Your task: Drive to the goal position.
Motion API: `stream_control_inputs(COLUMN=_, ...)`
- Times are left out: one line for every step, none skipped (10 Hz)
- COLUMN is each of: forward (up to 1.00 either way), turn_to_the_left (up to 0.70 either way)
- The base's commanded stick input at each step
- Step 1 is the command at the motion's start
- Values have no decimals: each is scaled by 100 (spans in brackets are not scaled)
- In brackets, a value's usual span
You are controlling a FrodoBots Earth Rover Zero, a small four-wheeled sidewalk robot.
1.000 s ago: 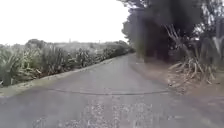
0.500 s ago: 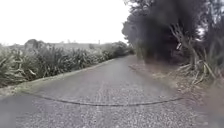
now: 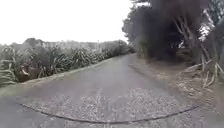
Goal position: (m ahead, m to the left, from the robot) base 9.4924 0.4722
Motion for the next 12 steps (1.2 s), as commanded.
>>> stream_control_inputs(forward=85, turn_to_the_left=0)
stream_control_inputs(forward=85, turn_to_the_left=0)
stream_control_inputs(forward=85, turn_to_the_left=0)
stream_control_inputs(forward=85, turn_to_the_left=0)
stream_control_inputs(forward=85, turn_to_the_left=0)
stream_control_inputs(forward=85, turn_to_the_left=0)
stream_control_inputs(forward=85, turn_to_the_left=0)
stream_control_inputs(forward=85, turn_to_the_left=0)
stream_control_inputs(forward=85, turn_to_the_left=0)
stream_control_inputs(forward=85, turn_to_the_left=0)
stream_control_inputs(forward=85, turn_to_the_left=0)
stream_control_inputs(forward=85, turn_to_the_left=0)
